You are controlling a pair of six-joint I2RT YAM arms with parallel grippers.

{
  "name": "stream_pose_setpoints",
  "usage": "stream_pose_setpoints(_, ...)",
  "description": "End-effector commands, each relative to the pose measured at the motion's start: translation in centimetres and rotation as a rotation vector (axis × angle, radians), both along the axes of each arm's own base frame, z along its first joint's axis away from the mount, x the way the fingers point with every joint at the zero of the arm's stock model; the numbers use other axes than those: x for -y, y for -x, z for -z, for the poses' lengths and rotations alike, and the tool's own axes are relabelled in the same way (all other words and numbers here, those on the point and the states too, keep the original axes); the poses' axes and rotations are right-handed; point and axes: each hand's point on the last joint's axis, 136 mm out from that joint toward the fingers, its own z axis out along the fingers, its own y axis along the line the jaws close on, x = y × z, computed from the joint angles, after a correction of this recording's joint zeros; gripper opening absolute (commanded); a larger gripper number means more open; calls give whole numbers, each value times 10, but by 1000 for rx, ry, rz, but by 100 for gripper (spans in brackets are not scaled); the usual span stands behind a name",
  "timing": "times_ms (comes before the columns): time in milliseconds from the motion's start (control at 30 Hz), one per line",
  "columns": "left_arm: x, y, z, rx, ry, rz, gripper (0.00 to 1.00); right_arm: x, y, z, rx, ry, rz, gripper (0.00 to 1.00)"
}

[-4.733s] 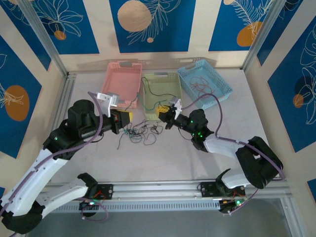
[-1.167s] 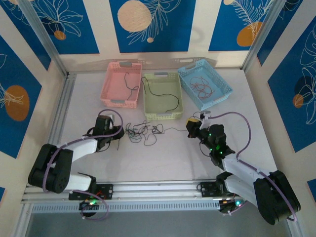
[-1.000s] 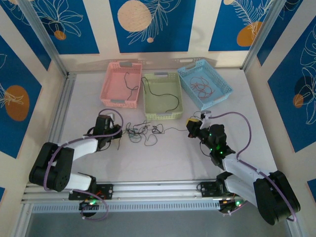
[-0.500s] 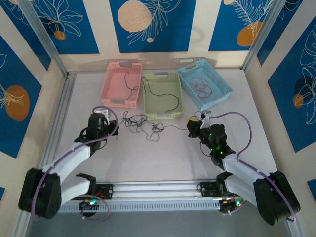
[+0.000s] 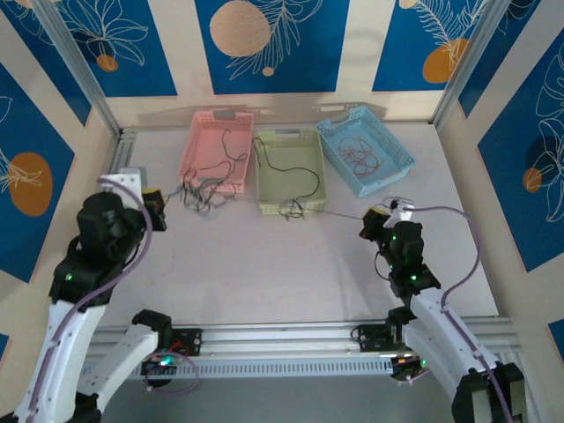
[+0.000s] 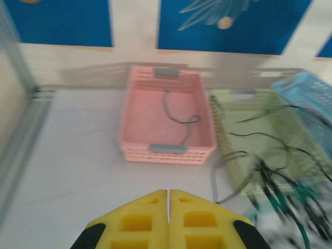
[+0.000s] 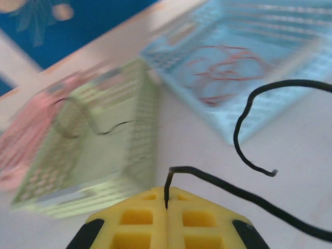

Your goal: Untangle the cables

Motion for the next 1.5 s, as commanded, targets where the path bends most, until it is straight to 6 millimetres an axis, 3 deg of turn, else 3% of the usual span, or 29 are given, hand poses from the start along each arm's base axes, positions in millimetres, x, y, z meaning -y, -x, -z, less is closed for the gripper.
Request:
stream_pose_setpoints(0,-52,27,17,-86,-232,-195,0,64,21,36,-177,-64,334,0)
stream_pose_setpoints(200,-72,36,16,-63,-287,-286,0,96,40,54,-254,-179,502,0)
stream_pose_setpoints(467,-70,31,21,-66,-289,-287,0,101,43,59,-266,-213,520,0)
stream_pose_setpoints(767,-10,1,68,-166,-113,-30,0,54,11,38,-210,-257,220,0)
stream_pose_setpoints(833,-1,-4,79,-199,-91,4,0,45,8,33,-215,-258,169,18)
stream_pose_setpoints(900,4,-6,87,-219,-81,25,0,37,8,30,-242,-257,130,52)
stream_pose_setpoints(933,6,-6,92,-231,-80,33,0,34,10,29,-265,-247,118,63)
stream_pose_setpoints(1033,9,-5,101,-243,-77,49,0,25,18,19,-313,-202,72,75)
stream_pose_setpoints(1167,11,-2,108,-241,-64,62,0,6,37,3,-387,-149,-14,77)
stream_pose_setpoints(1267,16,-2,109,-225,-46,87,0,-24,58,1,-457,-137,-141,71)
stream_pose_setpoints(1467,21,-1,112,-221,-36,118,0,-89,112,35,-702,-139,-358,69)
